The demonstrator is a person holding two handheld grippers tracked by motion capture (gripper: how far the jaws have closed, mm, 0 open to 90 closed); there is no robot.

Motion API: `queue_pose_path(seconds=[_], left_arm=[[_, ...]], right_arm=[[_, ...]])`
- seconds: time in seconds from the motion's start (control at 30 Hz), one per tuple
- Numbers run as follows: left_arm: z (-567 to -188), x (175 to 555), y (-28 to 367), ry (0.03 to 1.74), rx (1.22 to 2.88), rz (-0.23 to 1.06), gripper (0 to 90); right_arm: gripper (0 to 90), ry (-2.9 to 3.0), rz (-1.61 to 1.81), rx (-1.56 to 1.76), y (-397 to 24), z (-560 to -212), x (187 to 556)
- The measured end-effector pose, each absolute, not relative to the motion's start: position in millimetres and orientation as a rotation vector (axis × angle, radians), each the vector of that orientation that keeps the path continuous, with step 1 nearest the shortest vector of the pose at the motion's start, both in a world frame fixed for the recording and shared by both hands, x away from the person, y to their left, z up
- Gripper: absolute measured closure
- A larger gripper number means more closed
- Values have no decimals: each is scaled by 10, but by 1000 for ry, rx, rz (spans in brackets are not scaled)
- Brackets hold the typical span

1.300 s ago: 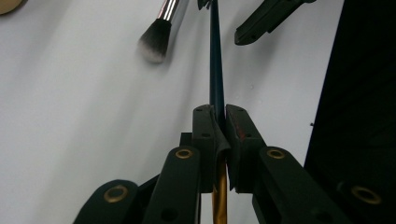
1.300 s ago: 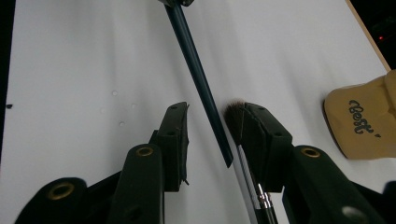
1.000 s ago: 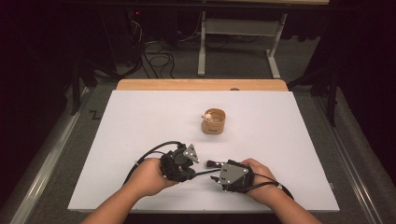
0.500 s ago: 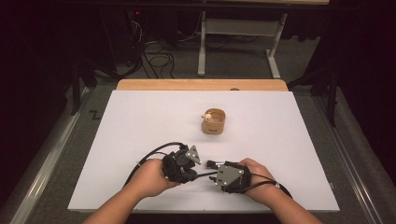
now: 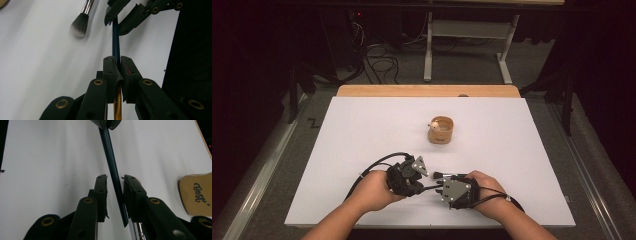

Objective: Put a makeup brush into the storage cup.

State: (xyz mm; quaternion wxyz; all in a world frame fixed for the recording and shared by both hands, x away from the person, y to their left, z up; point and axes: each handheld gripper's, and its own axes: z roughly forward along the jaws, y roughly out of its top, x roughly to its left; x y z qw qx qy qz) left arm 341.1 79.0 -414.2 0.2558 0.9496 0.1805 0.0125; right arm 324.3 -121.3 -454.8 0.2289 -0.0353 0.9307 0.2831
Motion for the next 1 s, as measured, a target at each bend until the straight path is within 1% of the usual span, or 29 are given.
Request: queue_pose_path(seconds=[0.1,0.27,0.47,0.6,0.73,1.0], left_arm=[[-4139,3407,792,489,2576,32,831],[-4131,3395,792,480,2580,38,831],[-4124,3390,794,481,2572,35,831],[-4121,3387,794,481,2569,32,831],[-4124,3385,789,480,2568,28,831],[-4122,3396,786,484,2556,13,829]], right_arm=[[775,2559,775,-99,-1215,-4548,3246],[785,2559,778,-104,-1206,-4560,3244],[778,2556,753,-132,-1196,-4568,3246],[753,2554,743,-137,-1188,-4581,3245],[808,2553,744,-142,-1190,-4578,3247],[845,2553,725,-184,-1204,-4576,3235]])
